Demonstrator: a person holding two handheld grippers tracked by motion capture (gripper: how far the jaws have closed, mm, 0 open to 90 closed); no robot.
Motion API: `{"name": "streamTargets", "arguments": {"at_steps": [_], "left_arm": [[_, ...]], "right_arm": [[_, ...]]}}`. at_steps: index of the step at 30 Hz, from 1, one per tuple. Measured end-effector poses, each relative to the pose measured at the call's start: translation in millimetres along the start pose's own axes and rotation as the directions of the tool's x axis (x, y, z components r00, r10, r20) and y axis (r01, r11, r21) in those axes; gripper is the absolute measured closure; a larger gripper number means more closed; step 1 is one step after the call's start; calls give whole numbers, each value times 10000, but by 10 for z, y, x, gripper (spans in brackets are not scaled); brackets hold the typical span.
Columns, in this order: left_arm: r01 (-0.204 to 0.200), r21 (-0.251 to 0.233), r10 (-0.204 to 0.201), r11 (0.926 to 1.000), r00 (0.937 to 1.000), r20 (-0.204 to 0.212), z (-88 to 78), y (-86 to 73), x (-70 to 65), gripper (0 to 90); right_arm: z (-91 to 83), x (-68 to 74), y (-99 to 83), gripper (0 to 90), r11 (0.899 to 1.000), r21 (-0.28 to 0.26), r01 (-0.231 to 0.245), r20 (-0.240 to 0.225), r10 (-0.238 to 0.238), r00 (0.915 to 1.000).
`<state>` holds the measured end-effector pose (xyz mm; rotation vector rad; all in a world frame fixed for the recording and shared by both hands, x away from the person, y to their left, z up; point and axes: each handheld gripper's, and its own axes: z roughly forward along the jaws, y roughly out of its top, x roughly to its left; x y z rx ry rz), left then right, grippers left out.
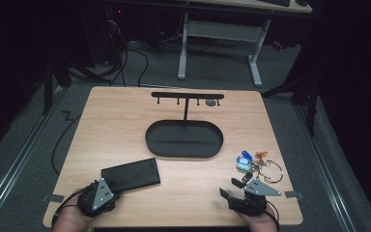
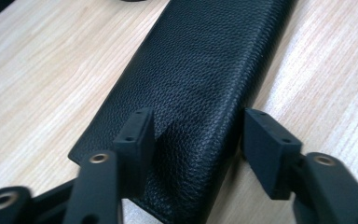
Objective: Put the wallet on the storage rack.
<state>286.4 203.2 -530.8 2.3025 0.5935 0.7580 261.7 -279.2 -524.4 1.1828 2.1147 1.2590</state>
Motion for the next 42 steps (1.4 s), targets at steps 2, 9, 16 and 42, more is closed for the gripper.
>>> {"name": "streamTargets", "arguments": {"at_steps": [2, 9, 16, 42], "left_arm": [[-133, -77, 133, 9999, 9999, -45, -15, 19, -24, 578], [-166, -331, 167, 9993, 9999, 15, -32, 50, -43, 760], [-329, -434, 324, 9985, 9994, -119, -41, 62, -63, 813], [2027, -2688, -1755, 9416, 9769, 1218, -333, 323, -62, 850]], "right_arm": [[3, 1, 0, 368, 10000, 14, 12, -8, -12, 10000], [4, -3, -2, 368, 10000, 16, -42, -36, 42, 10000], [5, -5, -1, 368, 10000, 7, -44, -62, 44, 10000], [31, -28, -1, 368, 9998, 62, -168, -87, 169, 9998]]}}
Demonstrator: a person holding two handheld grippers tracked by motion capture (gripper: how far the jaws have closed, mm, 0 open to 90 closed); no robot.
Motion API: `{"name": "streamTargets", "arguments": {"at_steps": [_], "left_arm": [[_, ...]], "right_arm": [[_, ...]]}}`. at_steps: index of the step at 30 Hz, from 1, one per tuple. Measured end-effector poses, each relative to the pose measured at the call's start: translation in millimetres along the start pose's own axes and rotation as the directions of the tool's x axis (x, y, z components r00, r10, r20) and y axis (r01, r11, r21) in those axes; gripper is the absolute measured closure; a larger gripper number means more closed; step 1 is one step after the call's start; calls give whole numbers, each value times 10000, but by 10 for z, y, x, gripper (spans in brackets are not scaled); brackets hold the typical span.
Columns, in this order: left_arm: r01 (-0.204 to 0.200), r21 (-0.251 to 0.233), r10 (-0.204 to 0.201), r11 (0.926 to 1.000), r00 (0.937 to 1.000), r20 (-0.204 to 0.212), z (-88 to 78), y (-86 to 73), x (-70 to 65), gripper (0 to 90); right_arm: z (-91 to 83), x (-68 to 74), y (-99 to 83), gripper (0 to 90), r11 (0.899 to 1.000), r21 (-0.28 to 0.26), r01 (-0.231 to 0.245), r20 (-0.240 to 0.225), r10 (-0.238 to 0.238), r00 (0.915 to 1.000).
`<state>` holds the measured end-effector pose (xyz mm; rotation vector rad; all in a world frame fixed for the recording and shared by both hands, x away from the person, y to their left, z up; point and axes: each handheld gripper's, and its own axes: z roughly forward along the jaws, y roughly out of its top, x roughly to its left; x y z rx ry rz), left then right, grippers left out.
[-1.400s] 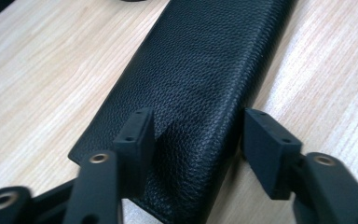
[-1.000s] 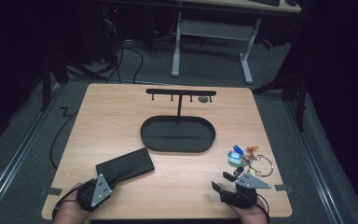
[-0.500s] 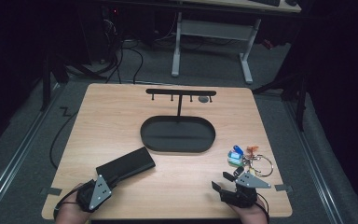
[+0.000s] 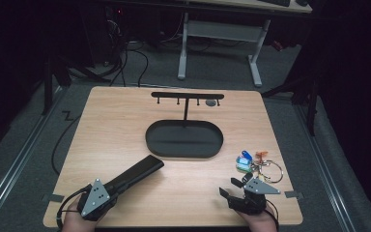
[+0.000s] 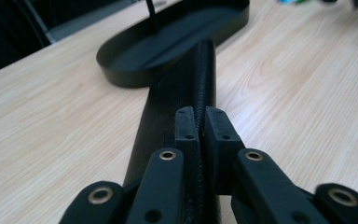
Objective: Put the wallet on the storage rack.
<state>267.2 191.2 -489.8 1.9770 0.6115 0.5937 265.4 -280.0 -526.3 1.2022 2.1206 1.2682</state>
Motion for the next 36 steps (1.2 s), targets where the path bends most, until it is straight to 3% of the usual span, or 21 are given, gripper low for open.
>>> {"name": "streamTargets", "arguments": {"at_steps": [4, 6, 8, 17, 29, 30, 32, 34, 36], "left_arm": [[139, -448, -123, 9989, 9993, 339, -17, 47, -43, 855], [489, -970, -440, 9941, 9977, 519, -52, 95, -54, 900], [461, -1120, -394, 9926, 9973, 617, -56, 143, -78, 900], [-361, -234, 375, 9991, 9974, 622, 87, 76, -190, 900], [-777, 590, 728, 9952, 9941, 804, 180, -36, -214, 900], [-788, 782, 710, 9938, 9927, 980, 207, -51, -218, 900], [-1243, 1210, 1121, 9848, 9884, 1028, 253, -96, -256, 900], [-1736, 1704, 1511, 9700, 9789, 1373, 309, -134, -308, 697], [-2305, 1887, 2087, 9546, 9695, 1285, 348, -172, -369, 551]], "right_arm": [[2, 2, 0, 368, 10000, -28, 49, -12, -49, 10000], [-2, 2, 1, 368, 10000, -22, 58, -10, -58, 10000], [-6, 0, 1, 368, 10000, -22, 72, -1, -72, 10000], [-31, -7, 5, 368, 9999, -94, 84, -12, -84, 10000], [-31, -2, 12, 368, 9998, -112, 146, -25, -146, 9999], [-32, 0, 12, 368, 9999, -109, 124, -25, -124, 9999], [-34, -1, 11, 368, 9999, -114, 117, -19, -117, 9999], [-39, -2, 11, 368, 9999, -109, 96, -15, -96, 10000], [-46, -2, 11, 368, 9999, -120, 83, -13, -83, 10000]]}}
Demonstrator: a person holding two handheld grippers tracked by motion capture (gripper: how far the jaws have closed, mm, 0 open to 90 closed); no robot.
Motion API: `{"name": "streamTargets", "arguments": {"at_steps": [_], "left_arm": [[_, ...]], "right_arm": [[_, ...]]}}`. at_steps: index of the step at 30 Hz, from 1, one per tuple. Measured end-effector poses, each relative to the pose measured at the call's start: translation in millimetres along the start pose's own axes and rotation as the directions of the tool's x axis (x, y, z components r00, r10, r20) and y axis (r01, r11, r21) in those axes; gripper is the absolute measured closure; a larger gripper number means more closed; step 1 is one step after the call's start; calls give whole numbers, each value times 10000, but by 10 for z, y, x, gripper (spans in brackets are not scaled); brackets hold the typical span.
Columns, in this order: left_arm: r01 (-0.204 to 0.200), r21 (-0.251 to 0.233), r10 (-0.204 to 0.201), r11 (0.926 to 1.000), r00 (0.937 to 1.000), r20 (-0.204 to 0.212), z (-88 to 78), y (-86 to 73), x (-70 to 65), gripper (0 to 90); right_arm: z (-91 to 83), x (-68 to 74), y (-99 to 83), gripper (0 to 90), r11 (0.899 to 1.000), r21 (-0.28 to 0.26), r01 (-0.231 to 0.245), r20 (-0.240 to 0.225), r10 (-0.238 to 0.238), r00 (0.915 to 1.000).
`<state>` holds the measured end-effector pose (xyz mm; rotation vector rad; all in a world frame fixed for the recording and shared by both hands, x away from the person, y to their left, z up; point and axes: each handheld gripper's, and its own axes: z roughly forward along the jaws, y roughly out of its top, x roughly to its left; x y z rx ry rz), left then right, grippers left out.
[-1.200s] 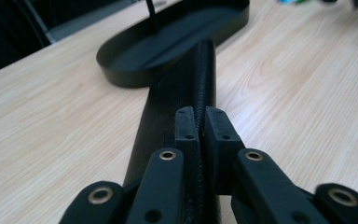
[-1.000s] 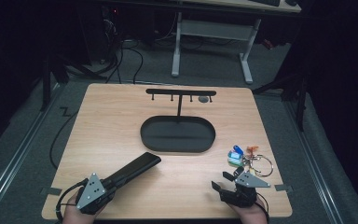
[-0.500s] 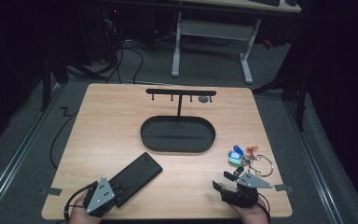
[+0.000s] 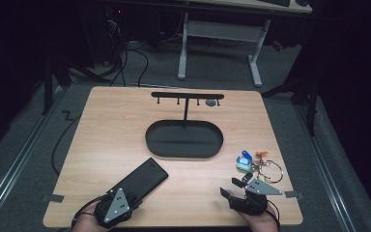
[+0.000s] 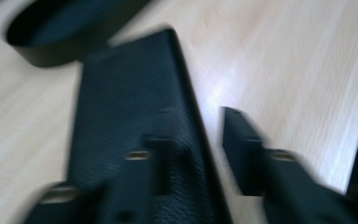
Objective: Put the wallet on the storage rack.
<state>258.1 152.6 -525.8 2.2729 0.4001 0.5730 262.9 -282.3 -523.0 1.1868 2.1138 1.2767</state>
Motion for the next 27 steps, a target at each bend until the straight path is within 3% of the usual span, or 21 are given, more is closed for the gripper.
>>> {"name": "streamTargets", "arguments": {"at_steps": [2, 5, 7, 13, 16, 19, 24, 27], "left_arm": [[-390, 260, 400, 9989, 9984, -394, 26, 8, -29, 499], [-994, 191, 1006, 9949, 9918, -787, 46, -41, -63, 484], [-1287, 161, 1297, 9916, 9847, -1162, 49, -63, -78, 571], [-628, 180, 645, 9979, 9909, -1180, 11, -31, -44, 738], [-529, 243, 558, 9983, 9885, -1405, -21, -22, -4, 790], [-103, -226, 65, 9997, 9869, -1614, -84, 0, 48, 810], [710, -1163, -895, 9907, 9826, -1628, -220, 15, 155, 827], [1275, -1531, -1492, 9800, 9789, -1397, -286, 27, 195, 829]], "right_arm": [[-6, -1, 0, 368, 10000, -15, -1, 6, 1, 10000], [-11, -2, 1, 368, 10000, -27, -5, 9, 5, 10000], [-13, 0, 3, 368, 10000, -40, 11, 8, -11, 10000], [-24, 12, 7, 367, 10000, -88, 16, 6, -16, 10000], [-29, 8, 6, 368, 9999, -100, 12, 7, -12, 10000], [-30, 1, 6, 367, 10000, -95, -15, 12, 15, 10000], [-16, -5, 1, 368, 10000, -44, -47, 8, 47, 10000], [-4, -3, -3, 368, 10000, -20, -19, -5, 19, 10000]]}}
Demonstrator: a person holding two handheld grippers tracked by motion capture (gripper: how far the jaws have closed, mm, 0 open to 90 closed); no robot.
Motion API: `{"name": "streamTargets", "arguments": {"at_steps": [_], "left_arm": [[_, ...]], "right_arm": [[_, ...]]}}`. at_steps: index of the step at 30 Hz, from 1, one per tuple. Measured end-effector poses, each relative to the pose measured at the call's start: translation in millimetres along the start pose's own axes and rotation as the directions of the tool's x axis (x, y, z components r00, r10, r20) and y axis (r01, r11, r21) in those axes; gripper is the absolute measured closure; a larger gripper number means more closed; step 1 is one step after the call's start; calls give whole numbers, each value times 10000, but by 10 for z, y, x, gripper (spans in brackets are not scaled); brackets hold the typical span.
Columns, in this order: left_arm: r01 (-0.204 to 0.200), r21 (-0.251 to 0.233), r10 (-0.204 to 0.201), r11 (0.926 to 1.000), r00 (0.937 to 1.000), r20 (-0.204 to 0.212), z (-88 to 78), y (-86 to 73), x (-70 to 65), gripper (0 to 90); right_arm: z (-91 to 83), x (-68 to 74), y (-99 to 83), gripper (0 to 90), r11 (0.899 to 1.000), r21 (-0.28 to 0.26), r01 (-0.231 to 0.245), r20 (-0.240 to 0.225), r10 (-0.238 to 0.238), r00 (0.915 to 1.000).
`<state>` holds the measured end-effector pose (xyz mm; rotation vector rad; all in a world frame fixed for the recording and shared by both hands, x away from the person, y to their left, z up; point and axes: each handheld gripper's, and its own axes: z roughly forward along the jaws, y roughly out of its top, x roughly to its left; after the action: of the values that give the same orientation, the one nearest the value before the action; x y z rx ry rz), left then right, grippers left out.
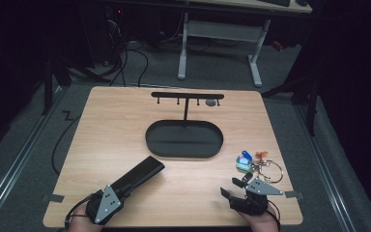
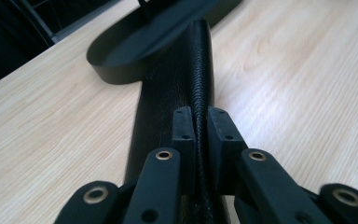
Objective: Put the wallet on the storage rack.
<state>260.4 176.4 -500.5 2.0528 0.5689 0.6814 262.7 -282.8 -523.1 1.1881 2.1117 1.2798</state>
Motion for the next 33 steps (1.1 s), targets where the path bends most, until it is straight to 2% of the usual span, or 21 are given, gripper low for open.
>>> {"name": "streamTargets", "arguments": {"at_steps": [6, 10, 14, 16, 19, 24, 25, 27, 33], "left_arm": [[806, -469, -798, 9956, 9966, 194, -102, 101, 8, 832], [1776, -769, -1728, 9811, 9828, 652, -152, 116, 91, 834], [2391, -871, -2305, 9671, 9681, 983, -182, 108, 146, 835], [2461, -909, -2369, 9650, 9663, 1011, -186, 104, 154, 836], [2690, -933, -2592, 9586, 9601, 1047, -192, 93, 203, 835], [2794, -1004, -2702, 9549, 9581, 954, -148, 44, 300, 831], [2866, -1046, -2784, 9523, 9566, 859, -136, 34, 325, 829], [2848, -1002, -2789, 9533, 9578, 688, -117, 19, 374, 826], [3477, -1137, -3425, 9307, 9374, 636, -122, -83, 538, 822]], "right_arm": [[18, 3, -2, 368, 10000, 67, 17, -12, -17, 10000], [25, 8, -4, 367, 10000, 86, -12, -8, 12, 10000], [31, 14, -6, 367, 9999, 112, -23, -11, 23, 10000], [34, 13, -6, 367, 9999, 114, -8, -3, 8, 10000], [39, 15, -6, 366, 9999, 139, -18, -27, 19, 10000], [51, 13, -12, 365, 9998, 219, 6, -64, -4, 10000], [52, 13, -12, 366, 9998, 215, 20, -63, -19, 10000], [51, 17, -11, 365, 9997, 229, 13, -66, -11, 10000], [41, 6, -16, 365, 9997, 233, -42, -49, 43, 10000]]}}
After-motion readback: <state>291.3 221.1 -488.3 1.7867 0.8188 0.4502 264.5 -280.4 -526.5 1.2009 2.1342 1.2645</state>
